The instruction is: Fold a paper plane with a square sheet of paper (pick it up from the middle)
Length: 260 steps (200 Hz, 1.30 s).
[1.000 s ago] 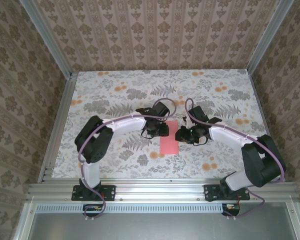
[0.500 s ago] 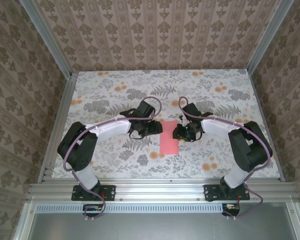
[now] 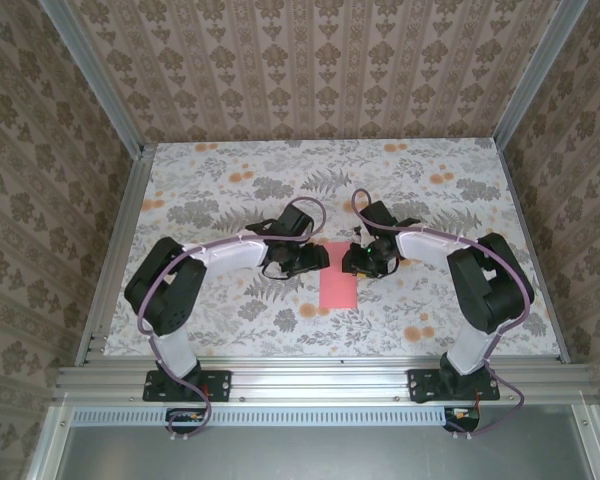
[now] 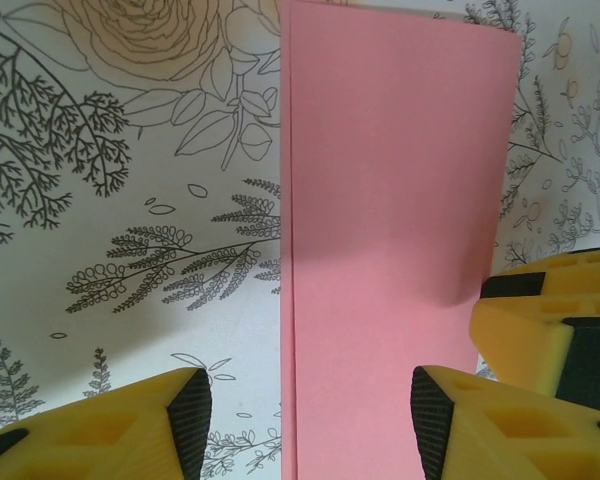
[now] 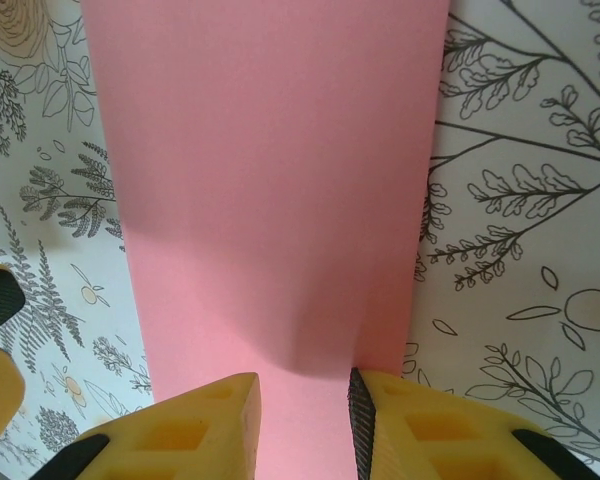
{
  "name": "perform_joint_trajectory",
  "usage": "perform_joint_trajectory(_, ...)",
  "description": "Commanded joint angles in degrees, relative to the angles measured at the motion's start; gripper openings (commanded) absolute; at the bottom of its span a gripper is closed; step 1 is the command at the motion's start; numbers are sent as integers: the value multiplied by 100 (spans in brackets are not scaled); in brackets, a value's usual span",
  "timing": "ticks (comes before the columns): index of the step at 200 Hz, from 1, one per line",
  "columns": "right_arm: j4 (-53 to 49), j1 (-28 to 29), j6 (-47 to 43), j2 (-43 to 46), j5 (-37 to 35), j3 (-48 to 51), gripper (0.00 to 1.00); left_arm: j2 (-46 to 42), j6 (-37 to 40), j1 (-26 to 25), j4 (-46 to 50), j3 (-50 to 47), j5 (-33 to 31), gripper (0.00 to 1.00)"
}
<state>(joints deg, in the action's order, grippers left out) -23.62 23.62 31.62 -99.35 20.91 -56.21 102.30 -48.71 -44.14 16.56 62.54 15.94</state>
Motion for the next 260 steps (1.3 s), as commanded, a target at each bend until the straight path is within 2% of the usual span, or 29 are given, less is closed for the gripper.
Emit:
perform_joint_trajectory(1, -117, -45, -93, -30, -132, -20, 32, 103, -108, -20, 34, 153, 91, 58)
perform_joint_trajectory(222, 155, -302, -103, -321, 161, 161, 32, 368, -181, -129, -1, 348, 240, 59)
perform_joint_trajectory(260, 199, -304, -91, -369, 153, 213, 31, 431, -287, -140, -187, 350, 430, 53)
